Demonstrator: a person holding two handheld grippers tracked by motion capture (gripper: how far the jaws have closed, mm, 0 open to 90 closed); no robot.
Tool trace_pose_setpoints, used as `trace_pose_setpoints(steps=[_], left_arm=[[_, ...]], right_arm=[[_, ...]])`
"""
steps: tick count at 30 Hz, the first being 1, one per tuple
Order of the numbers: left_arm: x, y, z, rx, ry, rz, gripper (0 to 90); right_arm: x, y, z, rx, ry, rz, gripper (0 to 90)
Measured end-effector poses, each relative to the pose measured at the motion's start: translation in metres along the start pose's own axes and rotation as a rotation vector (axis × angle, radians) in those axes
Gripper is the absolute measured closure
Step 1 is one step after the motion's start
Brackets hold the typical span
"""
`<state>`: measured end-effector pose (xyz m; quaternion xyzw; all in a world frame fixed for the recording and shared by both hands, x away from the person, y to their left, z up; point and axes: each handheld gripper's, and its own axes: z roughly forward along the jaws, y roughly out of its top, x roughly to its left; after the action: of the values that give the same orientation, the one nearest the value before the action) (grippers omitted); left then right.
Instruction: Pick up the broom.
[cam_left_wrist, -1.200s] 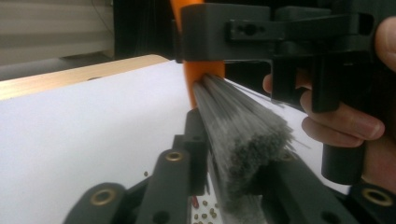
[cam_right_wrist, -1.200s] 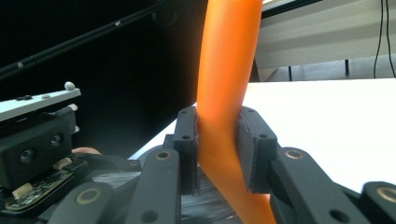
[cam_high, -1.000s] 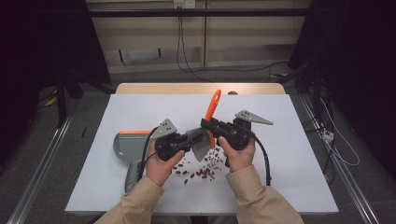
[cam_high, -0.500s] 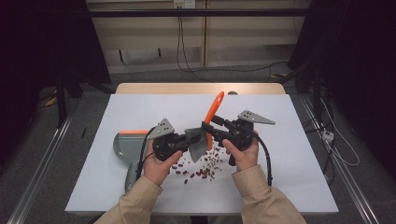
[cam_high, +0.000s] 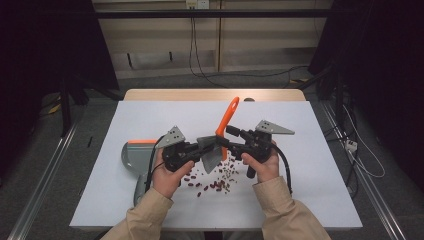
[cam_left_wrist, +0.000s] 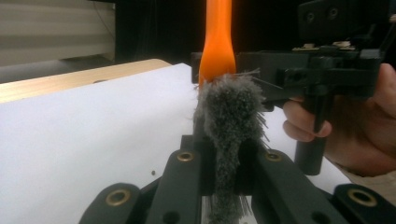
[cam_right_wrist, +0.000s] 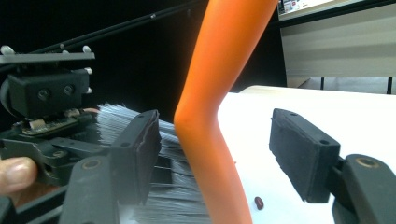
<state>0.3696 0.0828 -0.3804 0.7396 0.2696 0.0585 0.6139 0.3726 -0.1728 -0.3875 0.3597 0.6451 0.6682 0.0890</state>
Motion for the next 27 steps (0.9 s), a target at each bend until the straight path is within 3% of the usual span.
trace_pose_setpoints(steps=[2,12,15,20,24,26,27], left_arm=[[0.0,0.0,0.0,0.0,-0.003,0.0,84.4],[0.001,0.001,0.001,-0.007,-0.057,-0.005,84.4],[0.003,0.0,0.002,-0.008,-0.062,-0.014,84.4],[0.006,0.001,0.002,-0.006,-0.085,-0.028,84.4],[0.009,0.001,0.002,-0.008,-0.096,-0.048,83.9],[0.011,0.002,0.001,-0.012,-0.107,-0.057,83.2],[0.011,0.002,0.001,-0.012,-0.107,-0.058,82.5]], right_arm=[[-0.001,-0.002,0.001,0.015,0.008,0.003,32.8],[-0.008,-0.004,0.006,0.01,0.132,0.106,34.7],[-0.008,-0.005,0.006,0.016,0.167,0.124,43.4],[-0.009,-0.004,0.005,0.014,0.17,0.125,46.8],[-0.011,-0.003,0.002,0.018,0.177,0.136,55.7],[-0.011,-0.002,0.0,0.015,0.178,0.13,59.9],[-0.009,-0.001,-0.001,0.015,0.175,0.104,61.5]])
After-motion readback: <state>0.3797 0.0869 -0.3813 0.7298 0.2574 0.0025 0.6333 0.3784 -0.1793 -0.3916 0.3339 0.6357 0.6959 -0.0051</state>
